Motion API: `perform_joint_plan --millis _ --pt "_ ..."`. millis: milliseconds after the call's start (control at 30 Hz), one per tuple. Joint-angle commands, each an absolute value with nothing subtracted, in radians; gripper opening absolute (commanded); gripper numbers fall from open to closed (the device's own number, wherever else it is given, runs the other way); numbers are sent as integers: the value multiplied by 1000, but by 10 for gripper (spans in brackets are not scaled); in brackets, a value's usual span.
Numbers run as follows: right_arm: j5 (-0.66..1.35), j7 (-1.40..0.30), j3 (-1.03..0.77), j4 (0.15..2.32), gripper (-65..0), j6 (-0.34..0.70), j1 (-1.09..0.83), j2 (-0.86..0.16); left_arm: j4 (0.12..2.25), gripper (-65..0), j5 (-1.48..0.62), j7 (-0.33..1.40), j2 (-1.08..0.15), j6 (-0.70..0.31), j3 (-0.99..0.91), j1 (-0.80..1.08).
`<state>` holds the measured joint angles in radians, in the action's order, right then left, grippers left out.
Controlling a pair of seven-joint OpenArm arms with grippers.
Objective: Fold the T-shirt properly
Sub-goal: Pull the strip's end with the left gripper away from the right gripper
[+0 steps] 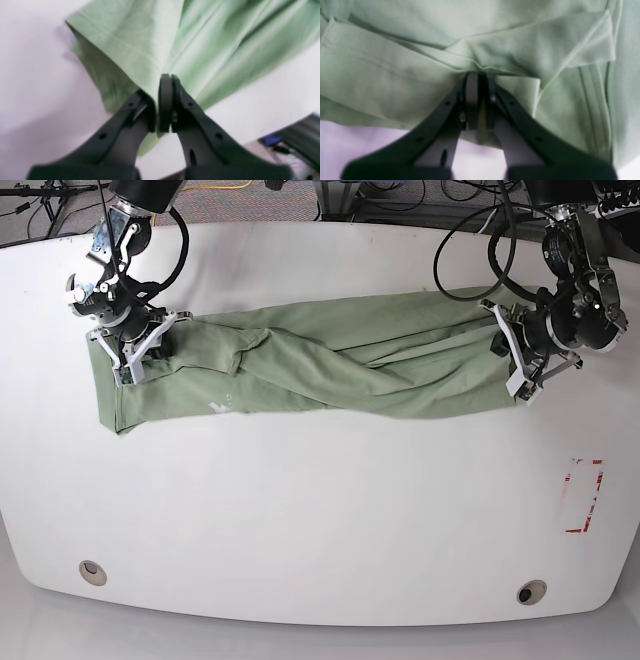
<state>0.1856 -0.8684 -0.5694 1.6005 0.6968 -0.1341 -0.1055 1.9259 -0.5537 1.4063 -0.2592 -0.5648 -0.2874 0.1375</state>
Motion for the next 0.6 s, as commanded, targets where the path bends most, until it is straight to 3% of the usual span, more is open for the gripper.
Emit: perform_joint_plan --millis 0,567 --pt "171 -889 -572 1606 -610 698 -130 -111 1968 -650 -562 1396 -285 -570 -292 163" --pt "171 -889 -570 1604 -610 698 -128 -113 1962 -650 -636 1396 -375 -564 -297 295"
